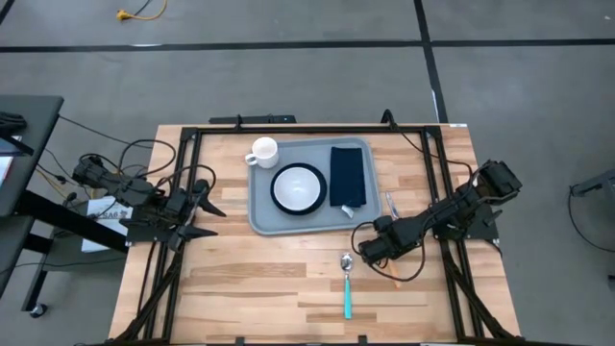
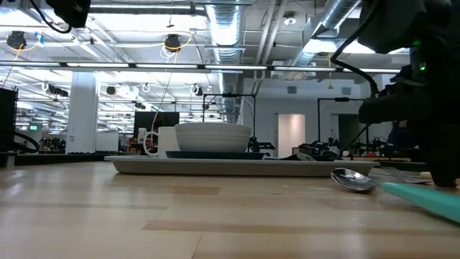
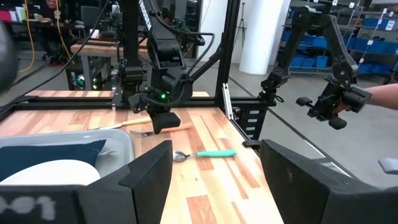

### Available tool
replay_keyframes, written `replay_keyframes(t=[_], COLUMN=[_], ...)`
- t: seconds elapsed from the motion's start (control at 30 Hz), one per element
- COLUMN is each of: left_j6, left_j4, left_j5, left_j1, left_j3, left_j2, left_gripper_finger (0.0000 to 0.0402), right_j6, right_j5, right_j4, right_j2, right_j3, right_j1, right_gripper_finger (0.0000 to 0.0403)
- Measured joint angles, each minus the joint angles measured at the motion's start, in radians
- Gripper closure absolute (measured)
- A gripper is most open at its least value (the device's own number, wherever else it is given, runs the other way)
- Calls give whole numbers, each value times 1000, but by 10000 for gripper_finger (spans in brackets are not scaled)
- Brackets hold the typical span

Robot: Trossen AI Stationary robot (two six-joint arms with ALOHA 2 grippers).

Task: Set up tray
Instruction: Put the orange fork on top of the blue table napkin on the gray serving tray

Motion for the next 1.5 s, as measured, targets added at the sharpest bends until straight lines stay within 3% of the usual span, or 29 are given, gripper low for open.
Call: replay_keyframes(t=[0.3, 0.6, 0.77, 0.97, 1.2, 1.5], left_j6=[0, 0, -7, -11, -15, -18], left_j4=[-1, -2, -9, -12, -21, -27], left_j5=[0, 0, 0, 0, 0, 0], left_j1=[0, 0, 0, 0, 0, 0], left_j3=[0, 0, 0, 0, 0, 0], left_j2=[0, 0, 0, 0, 0, 0], left_gripper_finger=[171, 171, 171, 171, 171, 171], right_j6=[10, -59, -209, -453, -622, -738], right_j5=[-6, 0, 33, 52, 34, -33], right_j4=[-92, -223, -231, -218, -78, 37], right_j2=[10, 5, 4, 3, 5, 150], right_j3=[81, 255, 340, 434, 448, 449], right_j1=[0, -52, -188, -430, -706, -860], right_gripper_finger=[398, 400, 401, 401, 400, 402])
